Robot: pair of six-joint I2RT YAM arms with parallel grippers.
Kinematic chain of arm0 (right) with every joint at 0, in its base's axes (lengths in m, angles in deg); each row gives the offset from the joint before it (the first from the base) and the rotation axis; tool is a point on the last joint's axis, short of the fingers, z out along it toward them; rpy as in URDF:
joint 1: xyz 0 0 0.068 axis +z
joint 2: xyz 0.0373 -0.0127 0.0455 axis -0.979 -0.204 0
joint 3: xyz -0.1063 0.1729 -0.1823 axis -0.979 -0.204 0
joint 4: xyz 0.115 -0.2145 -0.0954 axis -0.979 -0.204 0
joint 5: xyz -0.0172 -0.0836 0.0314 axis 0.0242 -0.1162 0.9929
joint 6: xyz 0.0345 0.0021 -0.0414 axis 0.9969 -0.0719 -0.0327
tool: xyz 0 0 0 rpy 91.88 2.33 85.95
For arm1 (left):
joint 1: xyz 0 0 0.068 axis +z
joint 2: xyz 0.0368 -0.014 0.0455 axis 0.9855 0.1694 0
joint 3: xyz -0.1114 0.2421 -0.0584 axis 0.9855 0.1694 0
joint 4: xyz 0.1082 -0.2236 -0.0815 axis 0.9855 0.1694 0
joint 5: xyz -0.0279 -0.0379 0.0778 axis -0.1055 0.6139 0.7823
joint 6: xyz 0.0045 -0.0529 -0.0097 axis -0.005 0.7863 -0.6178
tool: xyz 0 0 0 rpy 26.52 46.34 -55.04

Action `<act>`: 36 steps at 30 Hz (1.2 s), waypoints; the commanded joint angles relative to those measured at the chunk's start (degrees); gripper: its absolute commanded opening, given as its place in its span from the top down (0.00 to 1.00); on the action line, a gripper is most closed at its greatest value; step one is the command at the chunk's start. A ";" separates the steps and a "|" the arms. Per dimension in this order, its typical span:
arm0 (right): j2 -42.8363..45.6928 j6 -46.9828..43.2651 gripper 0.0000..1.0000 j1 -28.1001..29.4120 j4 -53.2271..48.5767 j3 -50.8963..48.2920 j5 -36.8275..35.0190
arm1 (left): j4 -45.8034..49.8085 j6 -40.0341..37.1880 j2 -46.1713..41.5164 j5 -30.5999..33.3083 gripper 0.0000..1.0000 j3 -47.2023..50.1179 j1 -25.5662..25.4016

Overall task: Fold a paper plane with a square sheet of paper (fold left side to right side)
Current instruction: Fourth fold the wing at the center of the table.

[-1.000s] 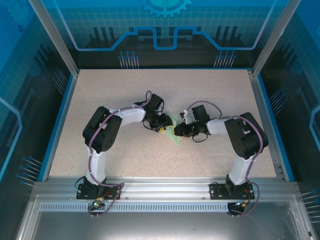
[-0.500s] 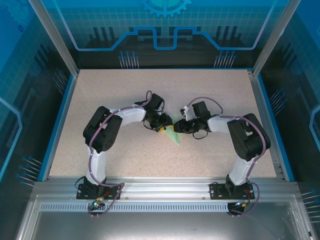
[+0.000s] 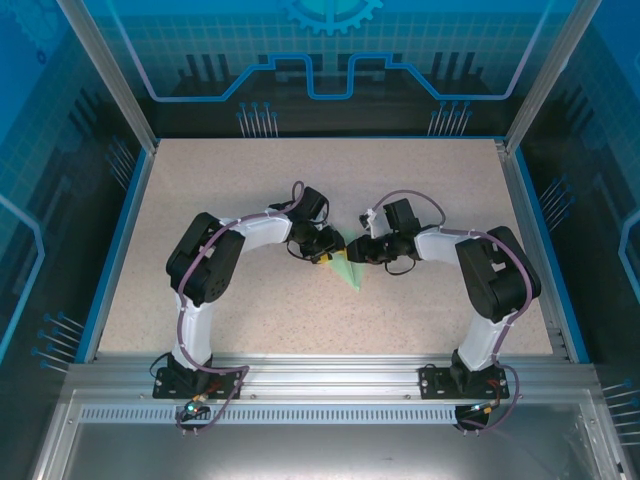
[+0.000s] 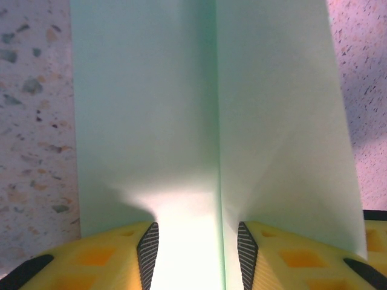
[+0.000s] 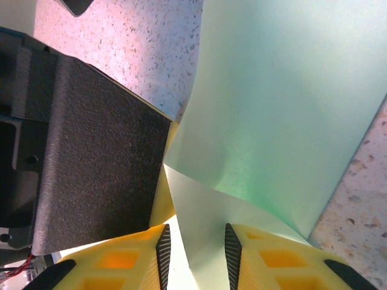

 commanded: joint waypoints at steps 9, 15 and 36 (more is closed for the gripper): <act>-1.88 -1.28 0.82 1.05 -1.72 1.57 -0.32 | 2.68 -0.91 1.92 1.86 0.56 -0.08 -0.47; -2.07 -1.28 0.92 1.05 -1.68 2.17 0.90 | 2.86 -1.02 1.72 1.97 0.56 -0.08 -0.44; -1.80 -0.61 0.79 -1.50 -0.29 0.04 3.91 | 3.72 -1.39 1.40 3.09 0.54 0.59 -0.52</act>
